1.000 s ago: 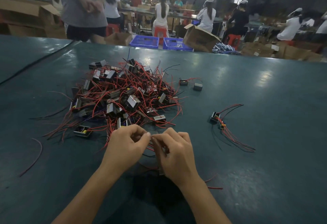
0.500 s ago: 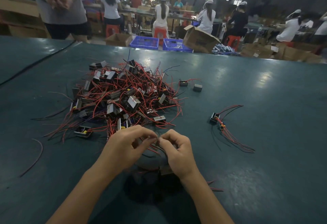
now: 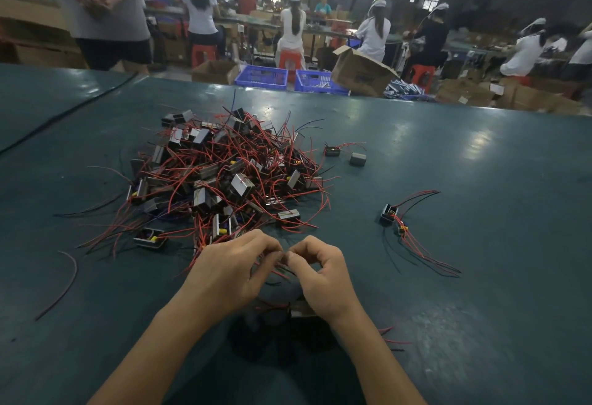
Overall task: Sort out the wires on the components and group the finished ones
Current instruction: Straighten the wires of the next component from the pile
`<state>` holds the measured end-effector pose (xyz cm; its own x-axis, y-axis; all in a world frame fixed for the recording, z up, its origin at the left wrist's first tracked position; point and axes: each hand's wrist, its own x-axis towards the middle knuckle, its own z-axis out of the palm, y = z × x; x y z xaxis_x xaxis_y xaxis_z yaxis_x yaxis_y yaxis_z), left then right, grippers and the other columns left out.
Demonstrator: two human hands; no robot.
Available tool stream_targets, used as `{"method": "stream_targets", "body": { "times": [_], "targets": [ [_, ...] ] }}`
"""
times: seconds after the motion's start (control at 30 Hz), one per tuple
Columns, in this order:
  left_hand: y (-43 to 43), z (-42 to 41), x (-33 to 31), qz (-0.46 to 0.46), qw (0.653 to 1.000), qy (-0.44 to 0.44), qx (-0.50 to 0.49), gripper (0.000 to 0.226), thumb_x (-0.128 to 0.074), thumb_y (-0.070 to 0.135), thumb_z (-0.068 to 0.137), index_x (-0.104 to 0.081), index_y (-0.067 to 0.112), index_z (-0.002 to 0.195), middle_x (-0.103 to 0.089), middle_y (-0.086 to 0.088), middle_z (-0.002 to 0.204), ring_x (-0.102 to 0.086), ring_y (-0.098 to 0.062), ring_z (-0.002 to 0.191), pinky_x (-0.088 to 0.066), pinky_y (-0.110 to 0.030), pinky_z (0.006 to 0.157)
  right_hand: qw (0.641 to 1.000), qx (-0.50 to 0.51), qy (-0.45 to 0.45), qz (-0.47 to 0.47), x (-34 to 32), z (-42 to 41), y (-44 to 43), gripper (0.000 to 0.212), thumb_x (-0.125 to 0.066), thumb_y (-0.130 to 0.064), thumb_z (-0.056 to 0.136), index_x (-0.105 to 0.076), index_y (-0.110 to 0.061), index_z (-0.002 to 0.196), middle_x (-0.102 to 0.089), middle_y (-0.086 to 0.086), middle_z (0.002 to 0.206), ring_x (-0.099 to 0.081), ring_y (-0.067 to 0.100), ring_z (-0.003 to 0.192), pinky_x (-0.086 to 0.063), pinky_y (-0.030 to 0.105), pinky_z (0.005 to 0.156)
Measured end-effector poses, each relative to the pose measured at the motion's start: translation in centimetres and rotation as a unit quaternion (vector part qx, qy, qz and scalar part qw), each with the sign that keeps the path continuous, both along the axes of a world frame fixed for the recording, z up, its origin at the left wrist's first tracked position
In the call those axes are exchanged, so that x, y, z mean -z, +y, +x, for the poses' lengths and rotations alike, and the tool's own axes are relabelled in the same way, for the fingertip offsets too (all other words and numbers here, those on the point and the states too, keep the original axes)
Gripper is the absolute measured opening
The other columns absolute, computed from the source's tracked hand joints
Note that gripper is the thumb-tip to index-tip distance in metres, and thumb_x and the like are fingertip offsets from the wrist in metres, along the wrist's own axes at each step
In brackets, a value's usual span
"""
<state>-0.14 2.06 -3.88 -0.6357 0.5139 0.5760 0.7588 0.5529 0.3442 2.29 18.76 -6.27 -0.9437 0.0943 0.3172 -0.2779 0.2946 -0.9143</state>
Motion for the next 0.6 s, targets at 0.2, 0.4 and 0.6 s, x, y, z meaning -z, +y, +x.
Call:
{"method": "stream_targets", "body": {
  "times": [0.2, 0.4, 0.6],
  "targets": [
    [-0.1, -0.3, 0.2, -0.015, 0.997, -0.034, -0.069, 0.014, -0.056, 0.032, 0.089, -0.065, 0.024, 0.081, -0.062, 0.015, 0.073, -0.057, -0.006, 0.062, -0.043, -0.023, 0.049, 0.983, 0.032, 0.085, 0.158, 0.6, 0.1, -0.2, 0.009, -0.069, -0.016, 0.087, -0.070, -0.012, 0.080, -0.054, -0.008, 0.075, -0.052, 0.008, 0.063, -0.047, 0.034, 0.067],
    [1.3, -0.1, 0.5, 0.074, 0.964, -0.220, -0.131, 0.015, -0.059, 0.026, 0.094, -0.065, 0.021, 0.080, -0.058, 0.012, 0.059, -0.050, -0.003, 0.049, -0.039, -0.018, 0.049, 0.897, 0.134, 0.220, 0.359, 0.7, 0.2, -0.2, 0.011, -0.065, -0.024, 0.091, -0.073, -0.017, 0.087, -0.059, -0.007, 0.079, -0.050, 0.010, 0.068, -0.044, 0.034, 0.070],
    [1.5, -0.4, -0.5, 0.303, 0.786, -0.535, -0.058, 0.029, -0.058, 0.020, 0.096, -0.061, 0.011, 0.070, -0.048, 0.008, 0.047, -0.034, -0.003, 0.033, -0.027, -0.013, 0.034, 0.900, 0.156, 0.257, 0.317, 0.5, 0.2, -0.2, 0.015, -0.062, -0.025, 0.092, -0.073, -0.016, 0.085, -0.060, -0.008, 0.081, -0.052, 0.007, 0.071, -0.041, 0.029, 0.072]
  ]
}}
